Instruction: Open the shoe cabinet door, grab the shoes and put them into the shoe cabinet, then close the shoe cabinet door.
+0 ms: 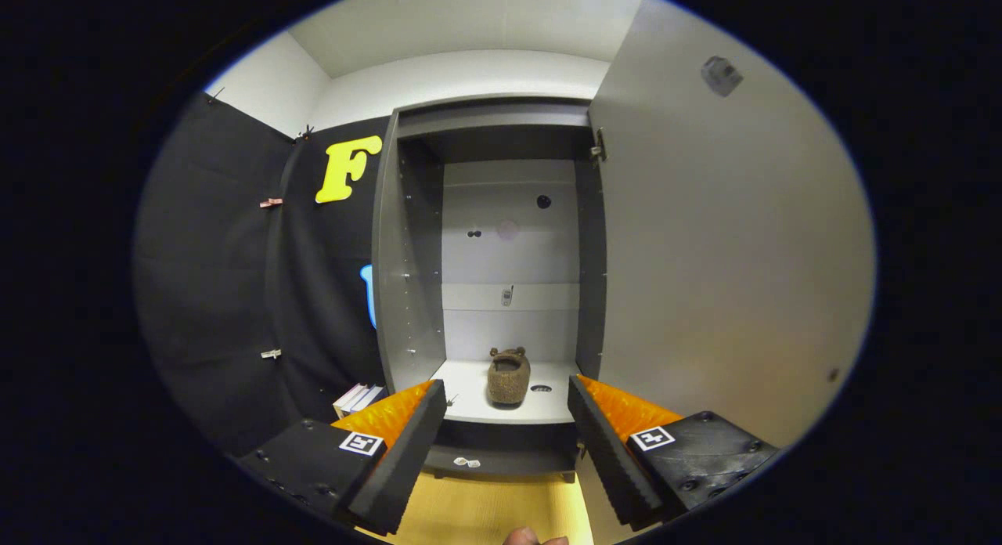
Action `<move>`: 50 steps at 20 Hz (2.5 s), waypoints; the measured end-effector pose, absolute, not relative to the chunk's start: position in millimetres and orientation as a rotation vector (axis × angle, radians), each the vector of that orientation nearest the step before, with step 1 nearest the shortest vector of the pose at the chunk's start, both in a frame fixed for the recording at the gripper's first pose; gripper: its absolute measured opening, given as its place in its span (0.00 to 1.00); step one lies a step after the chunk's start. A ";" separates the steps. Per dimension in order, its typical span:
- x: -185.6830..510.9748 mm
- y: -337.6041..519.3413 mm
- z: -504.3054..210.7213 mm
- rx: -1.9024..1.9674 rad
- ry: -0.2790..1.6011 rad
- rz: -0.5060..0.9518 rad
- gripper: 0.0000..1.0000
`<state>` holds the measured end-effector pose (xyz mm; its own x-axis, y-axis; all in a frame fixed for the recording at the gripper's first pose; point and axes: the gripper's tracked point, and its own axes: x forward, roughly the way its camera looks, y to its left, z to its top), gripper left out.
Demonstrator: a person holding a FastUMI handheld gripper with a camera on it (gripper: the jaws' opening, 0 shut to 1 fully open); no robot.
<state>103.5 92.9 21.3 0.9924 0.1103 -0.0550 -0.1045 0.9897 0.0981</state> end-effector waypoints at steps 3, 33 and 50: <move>67.0 76.5 25.2 0.101 0.043 0.103 0.98; 31.5 -150.5 -3.5 0.111 0.092 -0.208 0.98; 41.9 -18.6 -5.4 0.184 0.120 -0.019 0.98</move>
<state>41.9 -18.6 -5.4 0.9926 -0.0082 -0.1211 0.0302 0.9830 0.1813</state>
